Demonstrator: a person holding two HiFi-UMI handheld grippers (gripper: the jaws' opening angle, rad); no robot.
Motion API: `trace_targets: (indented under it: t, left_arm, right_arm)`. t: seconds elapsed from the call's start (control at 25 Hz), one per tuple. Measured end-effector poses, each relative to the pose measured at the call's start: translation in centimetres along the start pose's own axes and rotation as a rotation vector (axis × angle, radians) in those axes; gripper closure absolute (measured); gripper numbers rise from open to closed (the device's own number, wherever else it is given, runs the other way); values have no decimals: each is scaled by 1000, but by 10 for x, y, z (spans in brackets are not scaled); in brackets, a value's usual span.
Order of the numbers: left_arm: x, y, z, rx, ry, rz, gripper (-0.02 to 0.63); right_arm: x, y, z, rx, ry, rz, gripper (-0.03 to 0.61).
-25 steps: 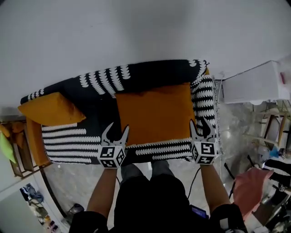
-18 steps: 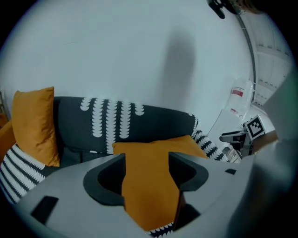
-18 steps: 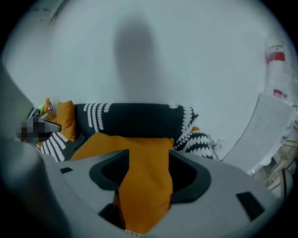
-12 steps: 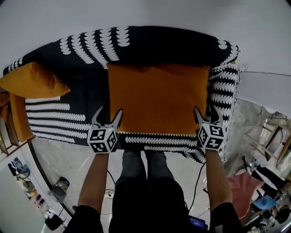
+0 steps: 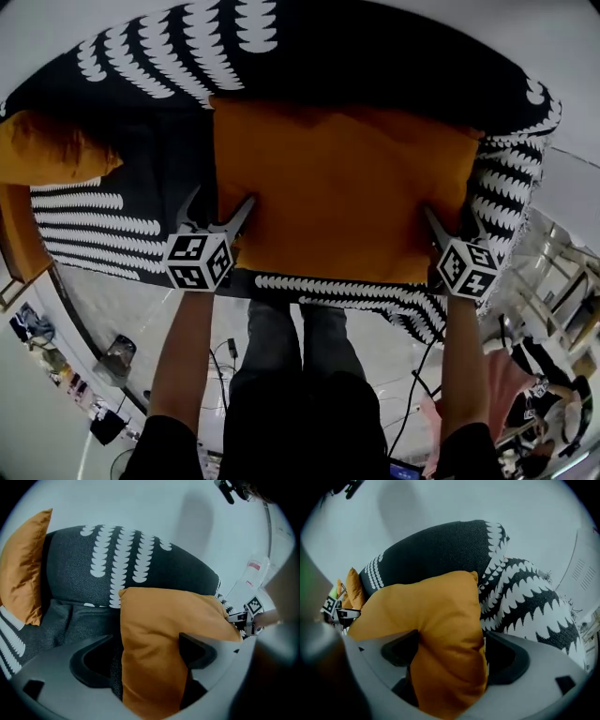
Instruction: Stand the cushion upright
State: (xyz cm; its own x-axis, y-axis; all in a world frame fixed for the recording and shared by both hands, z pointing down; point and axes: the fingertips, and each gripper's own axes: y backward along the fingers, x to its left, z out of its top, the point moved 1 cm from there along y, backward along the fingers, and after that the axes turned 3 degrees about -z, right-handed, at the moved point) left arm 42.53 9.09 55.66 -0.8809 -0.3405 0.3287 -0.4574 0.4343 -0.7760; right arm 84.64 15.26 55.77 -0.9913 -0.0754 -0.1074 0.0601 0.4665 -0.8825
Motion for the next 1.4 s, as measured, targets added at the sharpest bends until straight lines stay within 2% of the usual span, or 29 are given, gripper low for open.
trace_targets:
  t: [0.2,0.44,0.56,0.6,0.76,0.84,0.96,1.12,1.28,1.4]
  left_arm:
    - [5,-22,-4,56,48,-60,123]
    - [1,-45,-17,97,168,-172,106]
    - [-10,-40,-14,78,220,-261,126]
    - [-15,-36,-12,68,222,-293,190]
    - [-24,-25,-10,23,182,-348,297]
    - [-26,-16,-9,-8,158,-353,335]
    - [-31,6,-3,-60,127,-368,371]
    - [-51,42,7,-135,59,-394,390]
    - [-62,81,21,-215,-45,-362,390]
    - [-62,100,44,-272,-100,-350,384]
  right_arm:
    - [-7,-15,-5,24,-31,28,126]
    - [-14,-28,-16,24,-93,66,124]
    - [-11,-19,-13,3,-103,91,130]
    - [-7,-16,-12,3,-106,106,154]
    - [10,-7,-10,0,-55,102,269]
    - [22,0,-11,-25,-10,75,330]
    - [41,19,-9,-78,28,59,382]
    - [59,54,-5,-151,52,37,397]
    - [76,91,-6,-228,17,23,396]
    - [87,109,9,-306,1,16,390]
